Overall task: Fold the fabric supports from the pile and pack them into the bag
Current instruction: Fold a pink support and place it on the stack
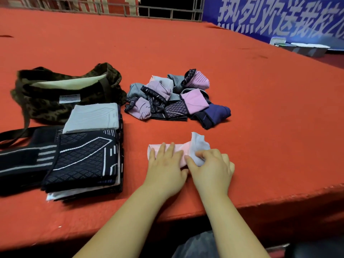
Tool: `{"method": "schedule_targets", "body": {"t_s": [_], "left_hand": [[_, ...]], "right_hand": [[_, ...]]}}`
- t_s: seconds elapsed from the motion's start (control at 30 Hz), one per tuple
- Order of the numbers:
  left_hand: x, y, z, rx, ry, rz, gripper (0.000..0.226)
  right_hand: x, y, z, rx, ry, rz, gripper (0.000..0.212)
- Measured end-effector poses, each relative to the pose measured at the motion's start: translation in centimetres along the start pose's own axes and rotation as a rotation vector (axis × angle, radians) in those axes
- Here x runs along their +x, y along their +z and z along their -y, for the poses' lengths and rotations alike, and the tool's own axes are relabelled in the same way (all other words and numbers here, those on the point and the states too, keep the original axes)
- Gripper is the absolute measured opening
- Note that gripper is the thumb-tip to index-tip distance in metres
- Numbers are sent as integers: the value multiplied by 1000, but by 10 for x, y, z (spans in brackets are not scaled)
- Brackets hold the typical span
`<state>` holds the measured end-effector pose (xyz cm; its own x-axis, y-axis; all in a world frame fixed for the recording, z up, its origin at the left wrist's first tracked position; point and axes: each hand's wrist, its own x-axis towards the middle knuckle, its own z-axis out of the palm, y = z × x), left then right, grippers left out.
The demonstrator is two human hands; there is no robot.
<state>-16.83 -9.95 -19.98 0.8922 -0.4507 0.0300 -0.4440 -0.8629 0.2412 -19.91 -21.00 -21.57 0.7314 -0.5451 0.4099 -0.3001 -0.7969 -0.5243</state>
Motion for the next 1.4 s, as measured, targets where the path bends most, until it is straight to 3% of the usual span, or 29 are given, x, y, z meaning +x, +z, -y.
{"method": "schedule_targets", "body": {"t_s": [0.07,0.23,0.33,0.5,0.67,0.73,0.8,0.9,0.97,1.03,1.2,1.3,1.4], "left_hand": [[8,2,7,51,2,73,57],[13,2,14,-28,22,-163,31],[13,0,20,-193,-33,-289,28],[2,-7,31,-503,-214,-454,19],[-6,-27,11,-757,-237,-501,13],[-4,-36,11,-845,-247,-448,10],[-5,-42,9,-900,-220,-350,10],[-12,-40,1,-964,-186,-205,5],[-18,-34,0,-993,-208,-141,5],[-24,-30,2,-1031,-252,-97,7],[-30,-29,11,-938,-287,-40,13],[-28,-33,15,-813,-297,-79,10],[-26,-35,20,-683,-317,-123,7]], "right_hand": [[0,2,1,-27,-1,20,23],[5,1,1,-49,-25,-40,5],[8,-16,0,61,50,-132,3],[35,-49,-33,183,287,-118,16],[40,-66,-29,483,362,-109,19],[36,-70,-22,585,398,-66,19],[29,-70,-16,628,410,39,35],[14,-62,-8,537,362,228,80],[4,-49,-12,427,302,209,92],[-3,-39,-19,332,236,103,84],[-4,-39,-24,273,85,-170,33],[0,-41,-28,291,28,-203,18],[3,-47,-33,359,101,-151,9]]}}
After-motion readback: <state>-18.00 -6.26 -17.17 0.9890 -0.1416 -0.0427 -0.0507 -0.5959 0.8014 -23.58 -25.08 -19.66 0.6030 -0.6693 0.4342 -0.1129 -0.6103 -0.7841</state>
